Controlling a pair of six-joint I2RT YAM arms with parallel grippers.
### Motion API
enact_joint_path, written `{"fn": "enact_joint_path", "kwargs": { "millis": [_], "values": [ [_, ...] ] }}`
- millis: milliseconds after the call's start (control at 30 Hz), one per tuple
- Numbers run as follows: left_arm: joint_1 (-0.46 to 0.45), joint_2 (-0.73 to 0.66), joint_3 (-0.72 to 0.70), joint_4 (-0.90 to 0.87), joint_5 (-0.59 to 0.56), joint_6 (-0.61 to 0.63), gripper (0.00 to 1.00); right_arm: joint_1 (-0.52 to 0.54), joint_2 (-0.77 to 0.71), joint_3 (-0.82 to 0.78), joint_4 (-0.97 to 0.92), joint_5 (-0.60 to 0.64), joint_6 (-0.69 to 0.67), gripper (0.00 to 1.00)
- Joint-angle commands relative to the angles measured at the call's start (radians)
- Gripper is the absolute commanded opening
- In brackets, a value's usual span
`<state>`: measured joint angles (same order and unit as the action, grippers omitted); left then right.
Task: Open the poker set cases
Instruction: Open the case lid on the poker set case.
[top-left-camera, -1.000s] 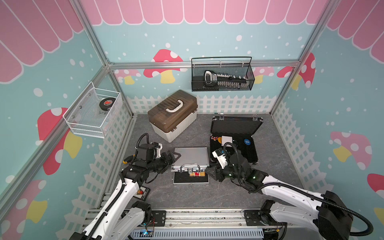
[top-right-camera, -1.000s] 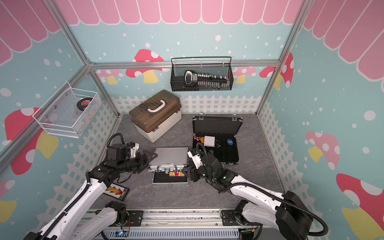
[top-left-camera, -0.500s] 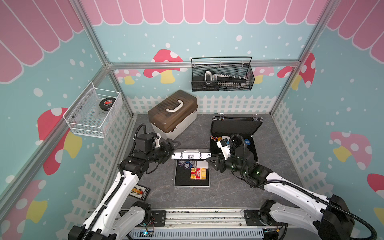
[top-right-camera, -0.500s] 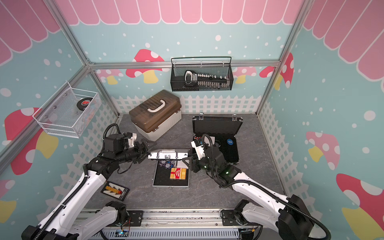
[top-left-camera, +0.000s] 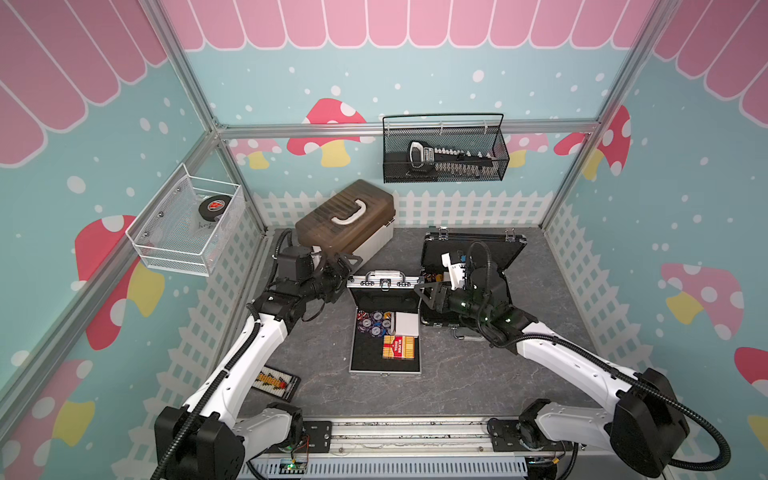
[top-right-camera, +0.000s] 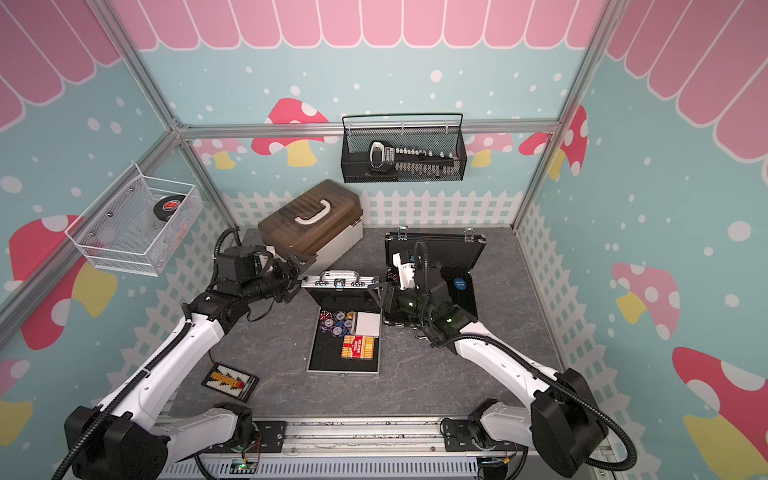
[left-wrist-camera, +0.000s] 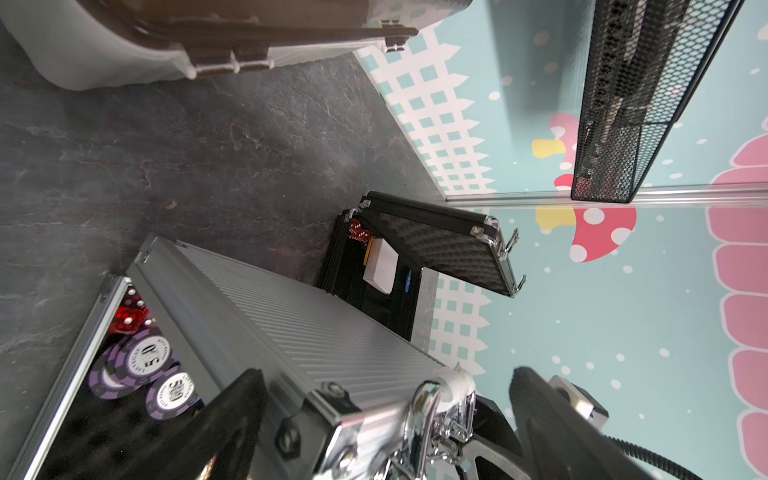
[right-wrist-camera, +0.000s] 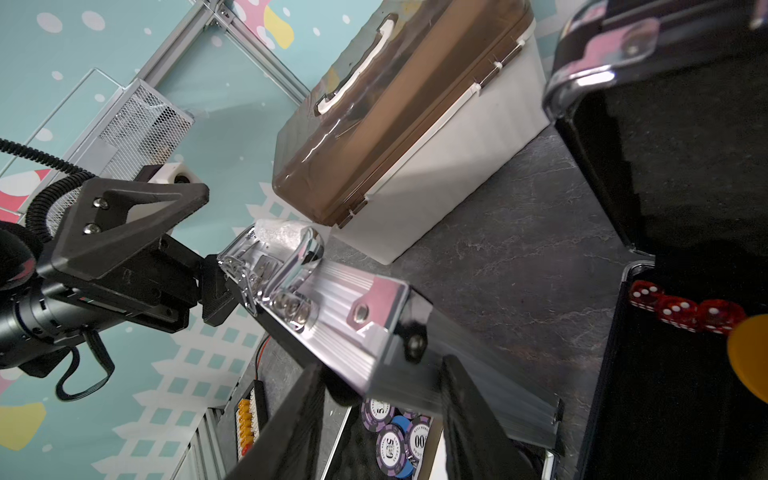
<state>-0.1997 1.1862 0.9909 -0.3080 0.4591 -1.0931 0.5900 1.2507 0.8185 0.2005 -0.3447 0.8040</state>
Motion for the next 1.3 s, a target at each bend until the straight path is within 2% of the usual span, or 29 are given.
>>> {"fn": "enact_joint_path", "kwargs": {
  "millis": [0, 367, 733, 1267],
  "values": [
    [-0.002, 0.022, 0.034, 0.090, 0.061, -0.071, 0.92, -0.008, 0.036, 0.049, 0.028, -0.051, 0.051, 0.45],
    [0.009, 0.044, 0.047, 0.098, 0.072, -0.056, 0.92, -0.024, 0.092, 0.063, 0.081, -0.075, 0.049, 0.43],
    [0.008, 0.075, 0.097, 0.063, 0.028, 0.036, 0.92, -0.025, 0.163, 0.076, 0.132, -0.077, 0.050, 0.42],
    [0.020, 0.142, 0.075, 0.119, -0.018, 0.046, 0.92, -0.025, 0.206, 0.119, 0.056, 0.017, 0.000, 0.42]
  ]
}}
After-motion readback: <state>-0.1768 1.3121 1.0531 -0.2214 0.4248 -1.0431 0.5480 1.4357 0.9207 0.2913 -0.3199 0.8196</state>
